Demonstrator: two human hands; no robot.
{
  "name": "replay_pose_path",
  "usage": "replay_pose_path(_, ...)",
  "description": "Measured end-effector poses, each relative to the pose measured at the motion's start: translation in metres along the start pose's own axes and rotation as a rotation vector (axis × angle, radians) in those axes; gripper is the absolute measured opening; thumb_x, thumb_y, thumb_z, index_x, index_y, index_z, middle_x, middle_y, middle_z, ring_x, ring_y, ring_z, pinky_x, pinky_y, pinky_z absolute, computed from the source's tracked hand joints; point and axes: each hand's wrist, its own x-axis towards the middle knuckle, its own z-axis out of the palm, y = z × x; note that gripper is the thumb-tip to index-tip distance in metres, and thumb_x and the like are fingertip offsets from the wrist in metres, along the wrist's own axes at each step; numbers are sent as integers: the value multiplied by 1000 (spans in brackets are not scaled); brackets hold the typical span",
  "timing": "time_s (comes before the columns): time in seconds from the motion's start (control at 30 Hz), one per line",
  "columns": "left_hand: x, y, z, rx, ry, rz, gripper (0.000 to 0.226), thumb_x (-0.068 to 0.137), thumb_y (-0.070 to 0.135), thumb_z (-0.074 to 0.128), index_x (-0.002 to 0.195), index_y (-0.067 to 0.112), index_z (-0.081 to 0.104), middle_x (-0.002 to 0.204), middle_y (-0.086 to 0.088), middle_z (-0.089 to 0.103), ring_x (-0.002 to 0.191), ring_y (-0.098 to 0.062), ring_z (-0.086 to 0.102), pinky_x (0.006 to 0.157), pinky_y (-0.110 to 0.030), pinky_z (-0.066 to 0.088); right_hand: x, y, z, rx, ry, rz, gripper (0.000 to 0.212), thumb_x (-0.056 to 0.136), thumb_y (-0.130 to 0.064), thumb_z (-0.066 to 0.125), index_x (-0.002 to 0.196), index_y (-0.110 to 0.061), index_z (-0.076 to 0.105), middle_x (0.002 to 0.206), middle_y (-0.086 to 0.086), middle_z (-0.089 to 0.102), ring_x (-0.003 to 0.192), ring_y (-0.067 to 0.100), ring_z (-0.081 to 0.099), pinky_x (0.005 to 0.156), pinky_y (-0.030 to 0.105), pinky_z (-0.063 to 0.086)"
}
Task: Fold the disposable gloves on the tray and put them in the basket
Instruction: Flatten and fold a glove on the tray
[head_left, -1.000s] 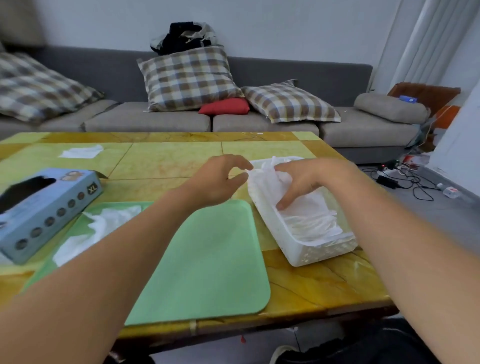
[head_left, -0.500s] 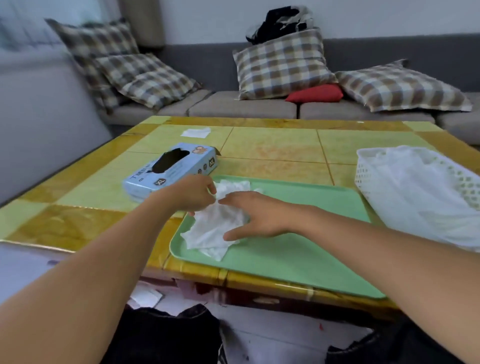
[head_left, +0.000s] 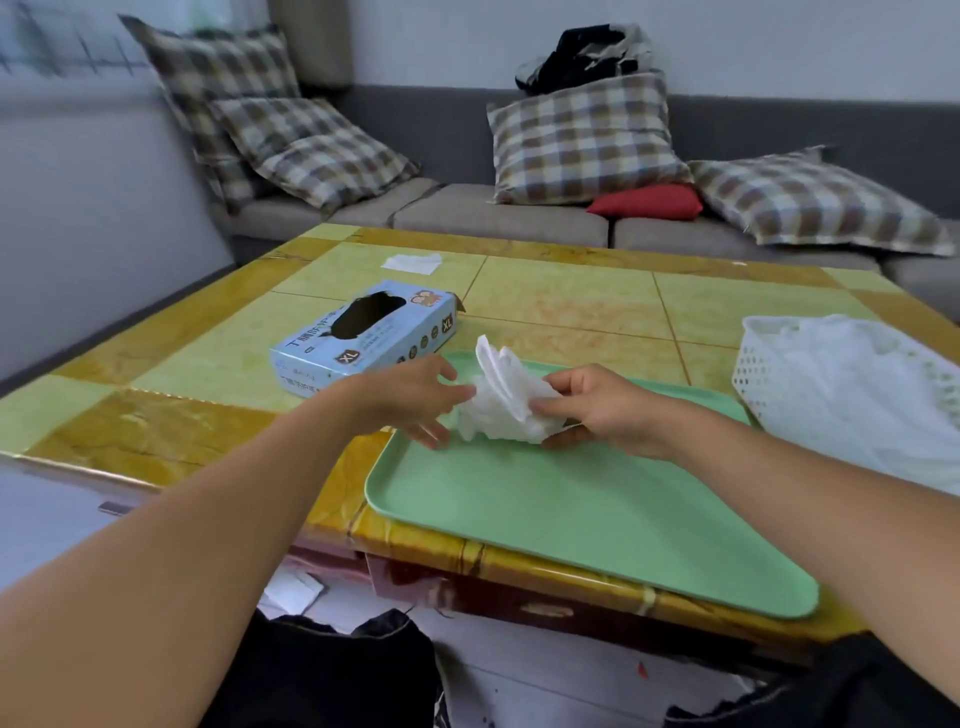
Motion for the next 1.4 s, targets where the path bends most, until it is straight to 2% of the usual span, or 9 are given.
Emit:
replay_pose_path(0.17,-5,22,5,-588,-197,-226,88,87,78,47,136,5,38,121,-30,61,96,-44,72,81,-48,60,-1,-1,1,277,29,124,29,103,-21,57,122,-1,66,110,15,72,95,25,69,91,39,60)
replay_pose_path(0.47,11,29,23,-693,-14,-55,32,99,-6,53,130,1,60,119,-17,69,94,-23,75,68,-27,62,-11,-16,0,379,-54,119,39,108,-28,42,136,-8,59,128,17,66,111,29,62,108,52,47)
replay_pose_path(0.6,15,28,17,-537,191,-56,42,95,-17,48,128,5,62,123,-16,64,94,-24,71,58,-24,60,-15,-20,-15,406,71,72,37,108,-28,44,132,-6,62,118,13,71,103,27,68,102,48,53)
replay_pose_path(0.8,13,19,12,-244,209,-72,32,88,-8,68,112,12,66,115,-12,62,93,-26,68,81,-40,62,-30,-33,-51,748,155,-84,38,106,-25,44,132,-6,64,119,10,71,96,22,66,90,37,53)
replay_pose_path(1.0,5,27,0,547,337,75,33,97,28,41,116,13,63,117,-9,60,97,-24,57,79,-36,50,-43,-37,-62,893,55,20,57,97,-57,51,126,-10,65,118,11,70,110,29,67,97,41,52)
replay_pose_path(1.07,-2,47,5,271,371,213,41,94,54,45,96,15,60,97,-1,58,85,-19,52,76,-37,41,-50,-38,-57,848,-28,20,78,83,-65,64,132,-6,63,126,15,67,115,31,65,100,43,52)
replay_pose_path(1.17,-18,80,28,-308,-8,218,62,76,74,66,115,25,63,114,7,66,108,-15,60,99,-39,46,-56,-38,-51,774,-113,-32,73,73,-28,87,136,-4,59,129,19,63,115,31,64,100,42,54)
replay_pose_path(1.27,-17,98,52,-496,-319,189,61,78,53,71,126,16,66,112,-2,74,105,-21,68,93,-37,50,-61,-37,-49,713,-103,-57,41,89,-10,66,129,-3,62,120,18,67,108,26,68,99,37,55)
replay_pose_path(1.4,-13,117,60,-657,-335,203,37,84,30,69,114,7,70,102,-8,77,89,-21,73,73,-30,58,-76,-43,-58,662,19,-50,35,96,-25,60,124,-6,67,115,15,72,103,24,70,98,37,54)
